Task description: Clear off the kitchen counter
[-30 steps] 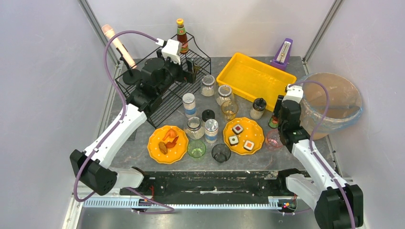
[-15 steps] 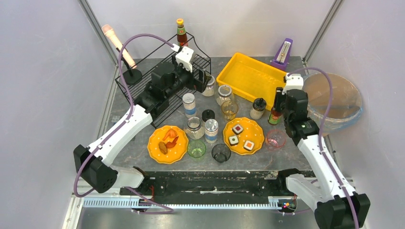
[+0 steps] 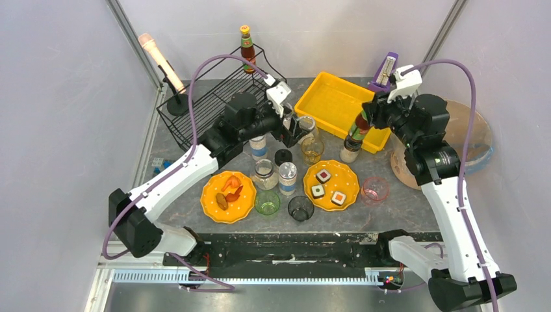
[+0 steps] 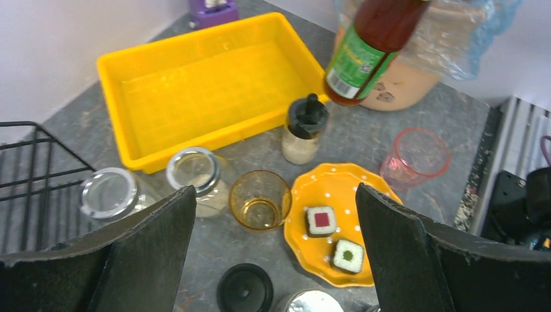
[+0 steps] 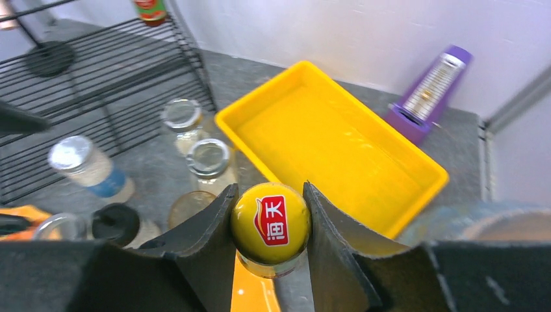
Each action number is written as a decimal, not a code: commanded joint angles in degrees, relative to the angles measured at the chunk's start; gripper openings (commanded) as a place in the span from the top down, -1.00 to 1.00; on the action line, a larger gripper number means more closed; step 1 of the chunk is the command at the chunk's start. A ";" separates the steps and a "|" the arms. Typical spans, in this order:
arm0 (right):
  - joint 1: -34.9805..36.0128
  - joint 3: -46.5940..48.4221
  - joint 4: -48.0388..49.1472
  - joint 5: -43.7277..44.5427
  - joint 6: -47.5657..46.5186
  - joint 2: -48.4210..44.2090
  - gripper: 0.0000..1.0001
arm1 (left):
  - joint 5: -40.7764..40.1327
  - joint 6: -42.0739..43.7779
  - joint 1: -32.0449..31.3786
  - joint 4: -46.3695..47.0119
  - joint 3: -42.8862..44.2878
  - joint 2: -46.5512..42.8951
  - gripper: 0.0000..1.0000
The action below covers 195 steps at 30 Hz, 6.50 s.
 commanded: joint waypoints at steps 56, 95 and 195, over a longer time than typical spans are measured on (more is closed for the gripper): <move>13.16 -1.04 13.51 -1.16 7.24 -0.41 -0.96 | -6.45 -1.16 -4.16 18.19 -0.26 3.34 0.96; 13.17 -17.75 20.99 12.02 -1.18 -3.55 -0.96 | -14.47 -0.38 30.59 8.81 50.56 36.50 0.96; 13.84 -31.41 23.26 20.80 2.17 -11.88 -0.96 | -44.20 -35.62 4.17 -22.37 3.39 19.58 -0.39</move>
